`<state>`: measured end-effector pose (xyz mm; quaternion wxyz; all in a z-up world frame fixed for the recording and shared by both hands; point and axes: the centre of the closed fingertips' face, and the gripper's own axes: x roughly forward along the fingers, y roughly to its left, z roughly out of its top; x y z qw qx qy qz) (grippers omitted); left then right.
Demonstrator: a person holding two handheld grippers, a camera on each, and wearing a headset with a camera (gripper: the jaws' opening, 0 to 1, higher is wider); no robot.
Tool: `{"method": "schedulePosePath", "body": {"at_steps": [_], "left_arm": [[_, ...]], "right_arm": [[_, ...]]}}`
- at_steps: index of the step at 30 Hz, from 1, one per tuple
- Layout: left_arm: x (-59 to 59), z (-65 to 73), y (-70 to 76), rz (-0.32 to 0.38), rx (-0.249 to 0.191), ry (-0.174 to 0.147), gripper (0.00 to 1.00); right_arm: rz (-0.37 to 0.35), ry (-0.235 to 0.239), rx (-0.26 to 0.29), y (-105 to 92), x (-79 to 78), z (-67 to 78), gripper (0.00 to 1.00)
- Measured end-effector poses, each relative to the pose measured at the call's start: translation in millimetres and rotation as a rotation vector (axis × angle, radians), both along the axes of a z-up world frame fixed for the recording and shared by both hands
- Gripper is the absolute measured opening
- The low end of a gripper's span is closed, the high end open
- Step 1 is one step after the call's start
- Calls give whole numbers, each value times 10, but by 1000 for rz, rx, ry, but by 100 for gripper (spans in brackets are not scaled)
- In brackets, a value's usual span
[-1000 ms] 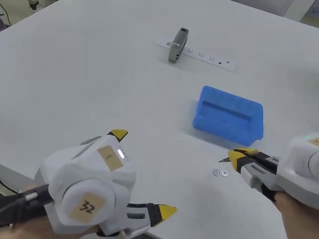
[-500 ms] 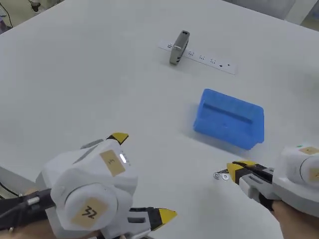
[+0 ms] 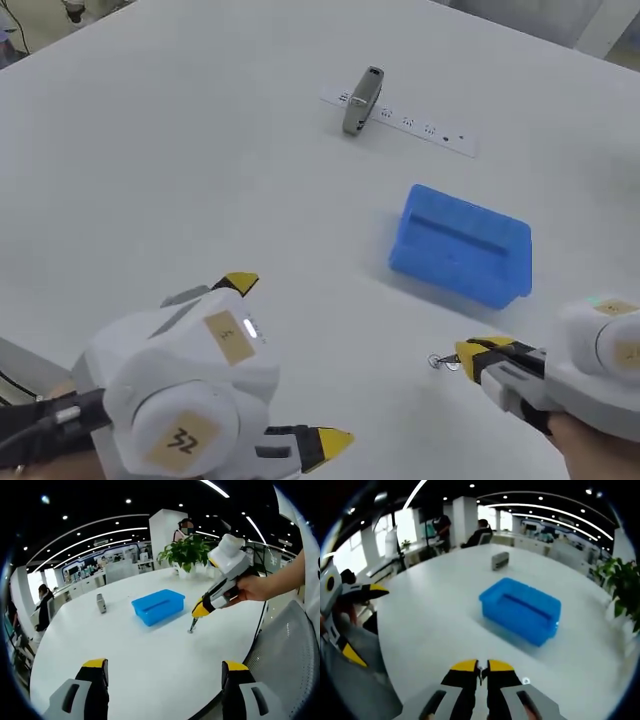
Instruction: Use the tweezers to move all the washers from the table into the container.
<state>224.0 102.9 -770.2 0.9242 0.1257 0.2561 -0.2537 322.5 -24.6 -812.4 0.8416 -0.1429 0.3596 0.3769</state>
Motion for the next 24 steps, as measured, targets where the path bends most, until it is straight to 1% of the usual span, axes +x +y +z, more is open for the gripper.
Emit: {"method": "schedulePosePath", "body": {"at_steps": [4,6,12,13,14,15,16,17,19,20,21,23,24], "left_arm": [[-1,-1,0,0,2,0,96],[-1,-4,2,0,3,1,96],[0,-19,12,4,11,6,96],[1,-22,14,4,14,6,96],[2,-23,15,5,15,6,96],[3,-22,16,5,15,6,96],[4,-20,16,6,14,5,96],[4,-18,16,6,13,4,96],[2,-24,17,6,14,7,96],[1,-26,14,4,15,7,96],[2,-24,12,3,16,5,96],[0,-23,11,3,16,6,96],[-1,-23,11,2,15,6,96]], "right_arm": [[-5,20,-23,13,36,7,3],[-7,35,-20,25,74,8,3],[-16,7,-22,74,109,7,2],[-27,-31,-18,72,124,11,2],[-64,-80,-3,53,154,29,2],[-60,-121,15,64,166,39,3],[-68,-129,34,75,156,30,3],[-102,-117,42,70,133,22,2],[-99,-136,37,87,107,14,2],[-90,-176,16,102,104,22,2],[-86,-186,2,103,93,20,2],[-87,-182,9,132,58,24,2],[-88,-185,7,125,71,23,1]]}}
